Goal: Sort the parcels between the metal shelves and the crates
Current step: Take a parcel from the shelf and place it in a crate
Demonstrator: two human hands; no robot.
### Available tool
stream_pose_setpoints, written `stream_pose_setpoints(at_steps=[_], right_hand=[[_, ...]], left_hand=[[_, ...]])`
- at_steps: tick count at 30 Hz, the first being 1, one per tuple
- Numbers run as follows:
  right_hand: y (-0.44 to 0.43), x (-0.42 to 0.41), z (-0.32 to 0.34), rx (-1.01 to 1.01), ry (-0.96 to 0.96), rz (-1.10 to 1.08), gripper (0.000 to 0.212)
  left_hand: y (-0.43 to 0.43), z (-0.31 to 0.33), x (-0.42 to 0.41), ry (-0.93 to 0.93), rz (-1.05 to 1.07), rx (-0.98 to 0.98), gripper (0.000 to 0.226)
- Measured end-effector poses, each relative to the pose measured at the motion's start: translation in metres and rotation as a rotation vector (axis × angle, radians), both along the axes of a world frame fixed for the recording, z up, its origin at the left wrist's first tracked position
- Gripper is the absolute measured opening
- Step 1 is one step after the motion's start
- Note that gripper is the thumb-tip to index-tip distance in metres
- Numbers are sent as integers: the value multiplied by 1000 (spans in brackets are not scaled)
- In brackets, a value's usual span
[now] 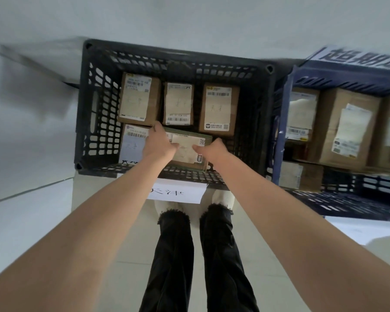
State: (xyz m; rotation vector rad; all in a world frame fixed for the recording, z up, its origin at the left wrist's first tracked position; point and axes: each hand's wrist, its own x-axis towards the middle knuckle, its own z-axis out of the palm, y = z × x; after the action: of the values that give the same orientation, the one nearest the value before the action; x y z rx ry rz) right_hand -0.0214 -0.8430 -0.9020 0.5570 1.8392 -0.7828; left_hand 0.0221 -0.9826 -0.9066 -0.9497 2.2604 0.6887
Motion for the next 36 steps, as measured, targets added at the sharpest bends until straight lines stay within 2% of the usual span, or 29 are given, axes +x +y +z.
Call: stream_pose_setpoints(at_steps=[7,9,14,18,22,27,31,36], right_hand=[[26,-17,87,-79,238,101,70],[37,-24,116,-91,327,148,76],[79,-20,188,134,464,404,86],[117,17,251,300,494,437,89],[162,72,327,416,486,374,90],[215,152,414,517,467,168,90],[262,200,454,599,476,-20,90],[329,252,495,633,535,-272,88]], left_hand=[[9,74,-3,82,-356,-210,87],[19,100,-9,88,-435,-264,84],[59,164,-24,156,-594,-310,84],[93,225,-13,253,-785,-339,87],[122,304,18,373,-958,-345,89],[171,388,61,503,-1228,-388,88],[229,436,65,630,-1440,-400,86],[324,485,77,776,-1602,-353,87]])
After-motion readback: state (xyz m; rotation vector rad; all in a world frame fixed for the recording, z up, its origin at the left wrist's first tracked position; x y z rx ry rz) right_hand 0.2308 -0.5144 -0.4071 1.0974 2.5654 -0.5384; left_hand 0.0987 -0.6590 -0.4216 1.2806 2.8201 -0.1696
